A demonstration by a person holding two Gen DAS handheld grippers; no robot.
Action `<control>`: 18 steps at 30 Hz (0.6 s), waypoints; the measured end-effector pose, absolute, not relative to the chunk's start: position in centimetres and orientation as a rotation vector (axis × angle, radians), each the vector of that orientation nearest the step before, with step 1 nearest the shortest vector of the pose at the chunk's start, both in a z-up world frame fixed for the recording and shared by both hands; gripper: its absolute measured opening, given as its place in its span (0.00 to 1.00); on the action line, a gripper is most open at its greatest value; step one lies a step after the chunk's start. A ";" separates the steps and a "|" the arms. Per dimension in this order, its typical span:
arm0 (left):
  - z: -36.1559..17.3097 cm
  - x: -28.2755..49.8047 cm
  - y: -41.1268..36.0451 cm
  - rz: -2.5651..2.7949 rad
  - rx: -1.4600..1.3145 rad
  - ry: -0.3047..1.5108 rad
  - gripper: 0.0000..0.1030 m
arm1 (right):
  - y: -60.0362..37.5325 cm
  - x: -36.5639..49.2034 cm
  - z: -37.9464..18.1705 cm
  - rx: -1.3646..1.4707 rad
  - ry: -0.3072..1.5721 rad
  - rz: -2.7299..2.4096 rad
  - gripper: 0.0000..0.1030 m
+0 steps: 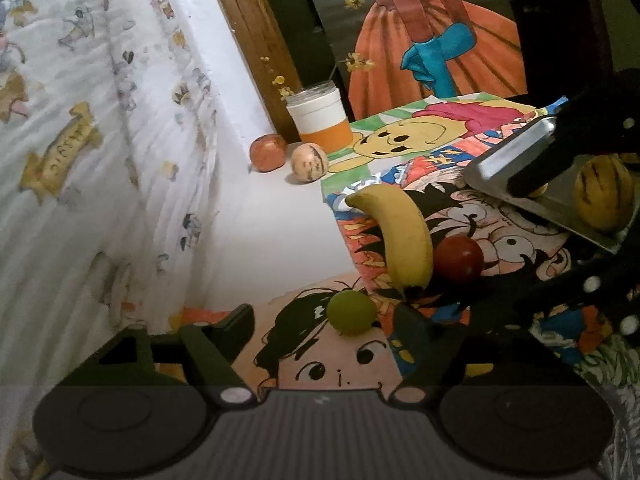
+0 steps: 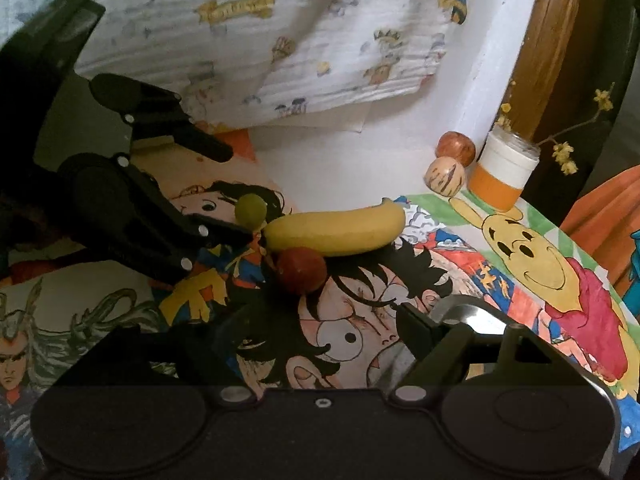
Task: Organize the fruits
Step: 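Reach the left tool toward another green grape while the right tool reaches toward a red tomato, then grasp the green grape with the left tool while the right tool grasps the red tomato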
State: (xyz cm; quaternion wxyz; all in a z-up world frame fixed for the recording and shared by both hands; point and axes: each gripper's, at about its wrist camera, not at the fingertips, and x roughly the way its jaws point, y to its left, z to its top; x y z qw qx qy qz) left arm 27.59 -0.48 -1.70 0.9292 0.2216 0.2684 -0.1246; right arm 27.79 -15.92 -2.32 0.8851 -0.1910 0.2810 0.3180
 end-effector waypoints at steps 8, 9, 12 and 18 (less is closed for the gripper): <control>-1.8 28.3 -0.1 -0.312 0.445 0.559 0.55 | -15.4 28.8 -2.4 -0.409 0.584 0.681 0.68; -1.8 28.3 -0.1 -0.316 0.441 0.561 0.53 | -15.3 29.0 -2.4 -0.403 0.587 0.682 0.66; -1.8 28.4 -0.1 -0.335 0.431 0.567 0.44 | -15.2 29.5 -2.5 -0.384 0.590 0.687 0.59; -1.7 28.6 0.3 -0.379 0.402 0.581 0.33 | -14.8 29.9 -2.6 -0.354 0.593 0.709 0.51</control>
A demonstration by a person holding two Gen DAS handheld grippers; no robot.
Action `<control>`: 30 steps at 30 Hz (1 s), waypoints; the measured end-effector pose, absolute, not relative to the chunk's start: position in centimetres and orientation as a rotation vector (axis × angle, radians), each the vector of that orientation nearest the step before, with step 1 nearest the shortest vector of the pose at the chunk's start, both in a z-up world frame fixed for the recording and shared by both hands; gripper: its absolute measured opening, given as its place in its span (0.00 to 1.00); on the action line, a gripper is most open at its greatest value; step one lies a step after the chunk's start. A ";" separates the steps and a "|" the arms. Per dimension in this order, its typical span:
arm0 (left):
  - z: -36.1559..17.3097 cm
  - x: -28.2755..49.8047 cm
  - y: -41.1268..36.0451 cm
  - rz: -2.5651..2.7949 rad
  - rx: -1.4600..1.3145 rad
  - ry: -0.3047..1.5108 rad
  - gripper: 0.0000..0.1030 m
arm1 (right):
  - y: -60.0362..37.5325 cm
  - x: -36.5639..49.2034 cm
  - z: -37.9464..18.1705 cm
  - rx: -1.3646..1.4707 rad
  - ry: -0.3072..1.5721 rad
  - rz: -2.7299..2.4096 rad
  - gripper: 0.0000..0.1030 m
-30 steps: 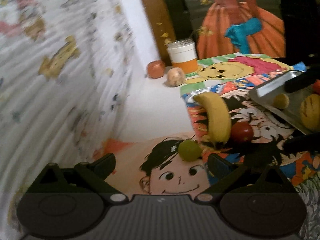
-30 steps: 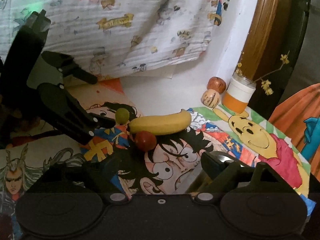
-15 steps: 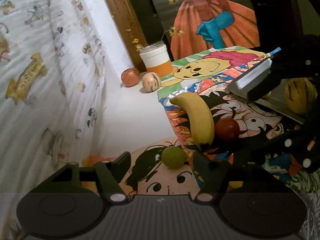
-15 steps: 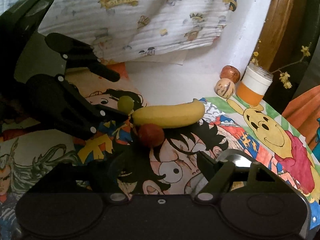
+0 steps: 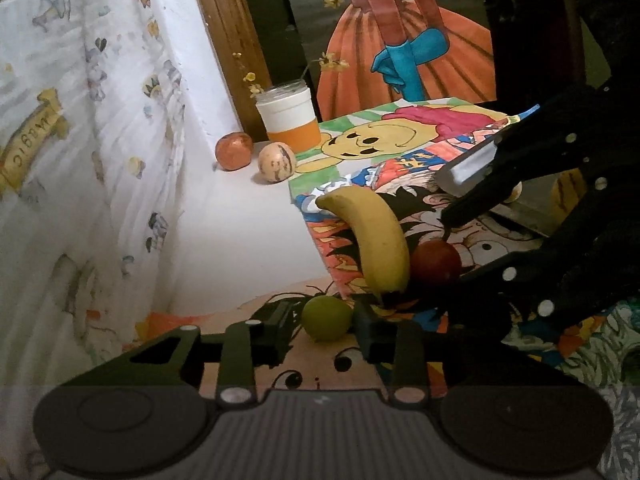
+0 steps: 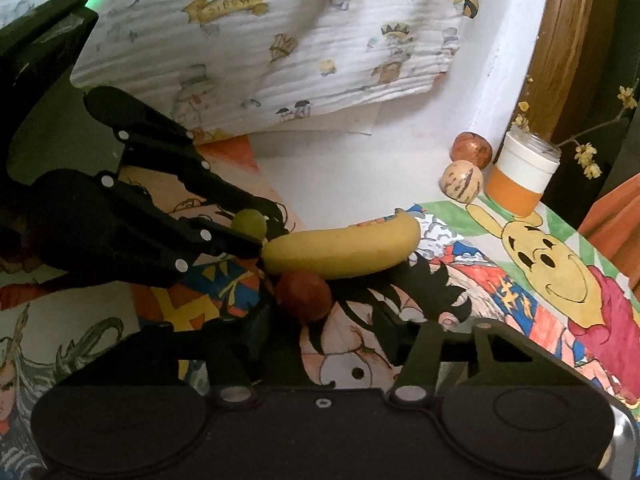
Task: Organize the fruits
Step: 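Grasp the green grape with the left tool while the right tool grasps the red tomato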
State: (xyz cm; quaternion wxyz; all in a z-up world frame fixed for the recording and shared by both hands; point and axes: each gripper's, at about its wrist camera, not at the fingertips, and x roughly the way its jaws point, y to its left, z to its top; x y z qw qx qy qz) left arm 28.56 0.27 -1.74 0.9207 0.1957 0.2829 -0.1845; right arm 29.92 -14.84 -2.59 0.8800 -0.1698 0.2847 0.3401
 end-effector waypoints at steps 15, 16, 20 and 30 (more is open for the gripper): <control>-1.6 28.6 0.3 -0.390 0.384 0.589 0.29 | -14.9 30.5 -2.7 -0.291 0.609 0.753 0.40; -1.6 28.7 0.3 -0.389 0.383 0.590 0.29 | -14.9 30.6 -2.8 -0.287 0.610 0.758 0.39; -1.6 28.8 0.4 -0.381 0.372 0.595 0.29 | -15.0 30.7 -2.8 -0.269 0.616 0.770 0.34; -1.2 29.1 0.7 -0.339 0.276 0.645 0.28 | -15.4 30.0 -2.4 -0.264 0.601 0.748 0.33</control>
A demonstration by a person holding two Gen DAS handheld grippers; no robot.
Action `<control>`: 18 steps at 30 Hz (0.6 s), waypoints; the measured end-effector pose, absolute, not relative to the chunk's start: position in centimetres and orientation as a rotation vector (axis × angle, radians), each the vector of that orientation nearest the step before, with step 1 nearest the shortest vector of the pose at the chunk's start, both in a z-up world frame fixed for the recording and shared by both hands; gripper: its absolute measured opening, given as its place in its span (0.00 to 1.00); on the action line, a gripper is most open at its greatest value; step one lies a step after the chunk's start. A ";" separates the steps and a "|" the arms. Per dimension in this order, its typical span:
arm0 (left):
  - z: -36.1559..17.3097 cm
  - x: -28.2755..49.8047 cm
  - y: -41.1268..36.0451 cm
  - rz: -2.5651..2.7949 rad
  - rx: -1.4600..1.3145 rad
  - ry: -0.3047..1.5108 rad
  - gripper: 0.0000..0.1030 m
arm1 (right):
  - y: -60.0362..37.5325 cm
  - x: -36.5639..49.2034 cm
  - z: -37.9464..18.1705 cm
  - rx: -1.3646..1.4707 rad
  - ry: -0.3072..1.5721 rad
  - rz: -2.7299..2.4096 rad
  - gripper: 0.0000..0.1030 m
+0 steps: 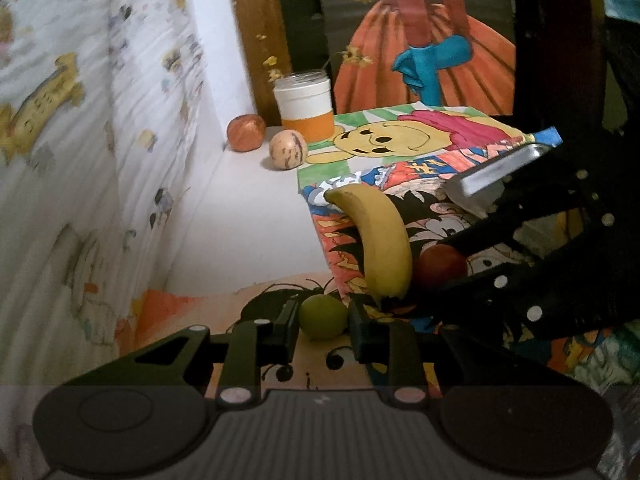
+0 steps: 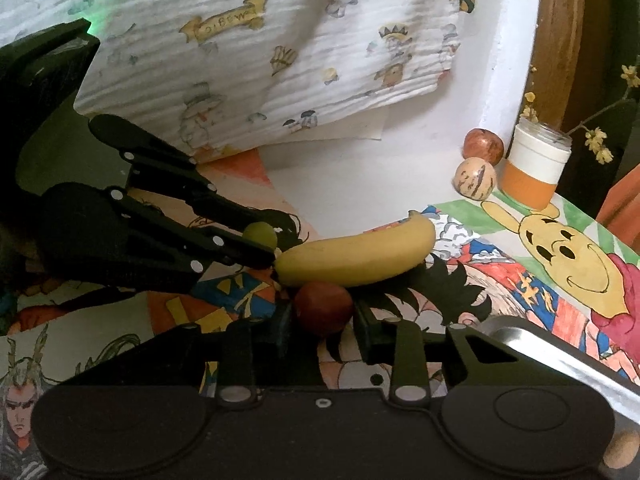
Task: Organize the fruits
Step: 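Grasp the green grape with the left tool while the right tool grasps the red tomato, then carry the grape and tomato over the steel tray with both tools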
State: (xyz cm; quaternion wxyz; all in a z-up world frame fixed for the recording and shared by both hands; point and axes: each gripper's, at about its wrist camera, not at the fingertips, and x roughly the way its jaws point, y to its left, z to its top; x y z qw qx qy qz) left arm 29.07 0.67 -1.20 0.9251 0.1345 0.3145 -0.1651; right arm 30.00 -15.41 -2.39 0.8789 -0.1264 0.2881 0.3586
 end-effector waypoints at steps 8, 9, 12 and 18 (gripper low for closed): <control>-0.8 27.8 2.1 -0.354 0.121 0.672 0.28 | -16.3 27.7 -1.1 -0.242 0.577 0.745 0.33; -0.7 27.6 2.3 -0.360 0.098 0.674 0.28 | -16.4 27.4 -0.9 -0.241 0.575 0.744 0.33; -0.4 26.7 2.5 -0.369 0.048 0.681 0.28 | -17.0 26.2 -0.4 -0.228 0.566 0.738 0.33; 0.4 24.6 2.0 -0.387 -0.032 0.677 0.28 | -18.8 23.0 0.7 -0.168 0.534 0.705 0.33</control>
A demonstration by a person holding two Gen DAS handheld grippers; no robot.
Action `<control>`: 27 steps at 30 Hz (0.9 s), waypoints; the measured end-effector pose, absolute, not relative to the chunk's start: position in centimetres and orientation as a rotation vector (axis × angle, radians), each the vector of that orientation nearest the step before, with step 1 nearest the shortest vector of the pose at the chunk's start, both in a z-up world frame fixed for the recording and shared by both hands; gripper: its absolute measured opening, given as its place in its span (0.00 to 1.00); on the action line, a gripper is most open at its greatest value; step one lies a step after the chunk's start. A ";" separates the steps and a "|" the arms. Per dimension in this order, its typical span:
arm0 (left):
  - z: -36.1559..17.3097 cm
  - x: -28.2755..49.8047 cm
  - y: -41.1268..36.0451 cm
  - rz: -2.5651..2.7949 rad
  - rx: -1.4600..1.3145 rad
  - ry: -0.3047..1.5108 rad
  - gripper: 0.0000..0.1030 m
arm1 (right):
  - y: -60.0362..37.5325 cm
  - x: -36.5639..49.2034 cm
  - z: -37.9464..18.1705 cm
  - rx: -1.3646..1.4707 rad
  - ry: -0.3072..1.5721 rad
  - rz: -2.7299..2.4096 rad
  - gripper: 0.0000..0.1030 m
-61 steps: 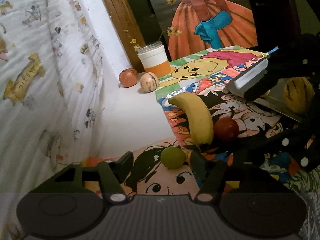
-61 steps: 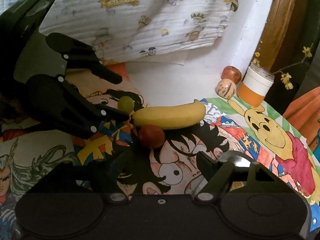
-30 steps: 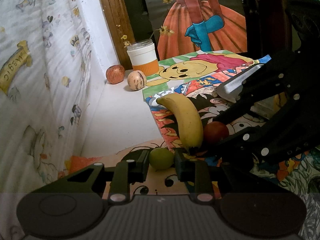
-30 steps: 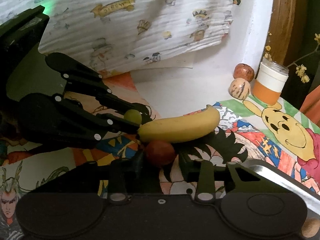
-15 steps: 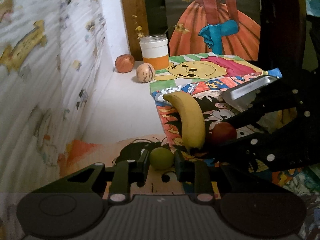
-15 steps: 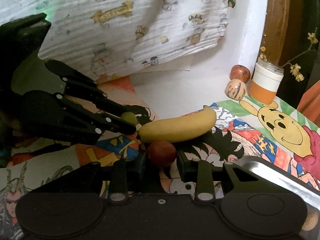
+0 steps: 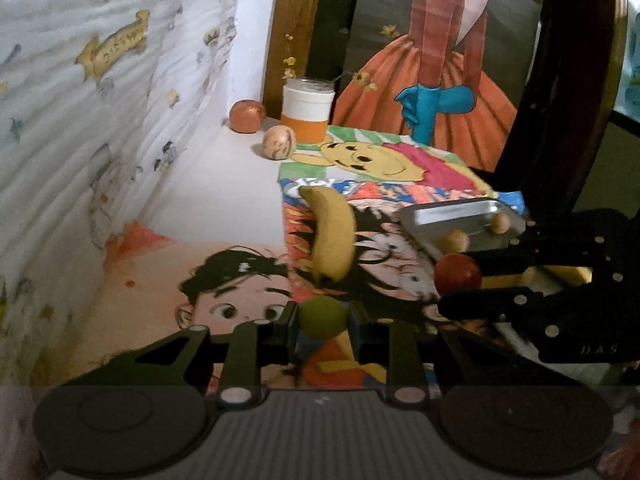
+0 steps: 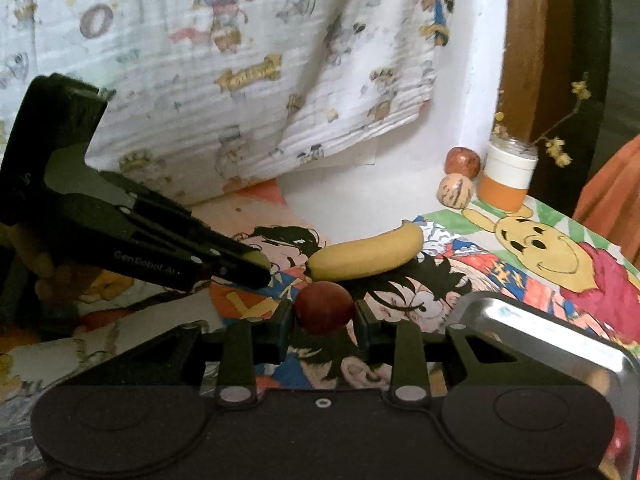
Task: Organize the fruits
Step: 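Carry the grape and tomato over the steel tray with both tools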
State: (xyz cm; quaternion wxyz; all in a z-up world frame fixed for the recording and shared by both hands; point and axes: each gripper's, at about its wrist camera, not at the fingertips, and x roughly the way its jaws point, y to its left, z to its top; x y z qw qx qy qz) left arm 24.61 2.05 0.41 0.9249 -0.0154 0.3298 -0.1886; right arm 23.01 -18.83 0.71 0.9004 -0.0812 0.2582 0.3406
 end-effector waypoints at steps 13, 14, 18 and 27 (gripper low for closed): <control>2.2 19.5 -4.3 -0.437 -0.116 0.622 0.28 | -27.4 16.5 1.1 -0.016 0.501 0.496 0.33; 2.2 19.3 -4.9 -0.439 -0.131 0.622 0.28 | -28.1 16.1 1.0 -0.009 0.501 0.467 0.33; 2.1 18.6 -6.8 -0.442 -0.165 0.626 0.28 | -30.9 14.7 0.1 0.030 0.504 0.374 0.33; 0.7 17.6 -11.0 -0.440 -0.160 0.704 0.28 | -34.3 12.9 -2.3 0.106 0.518 0.263 0.33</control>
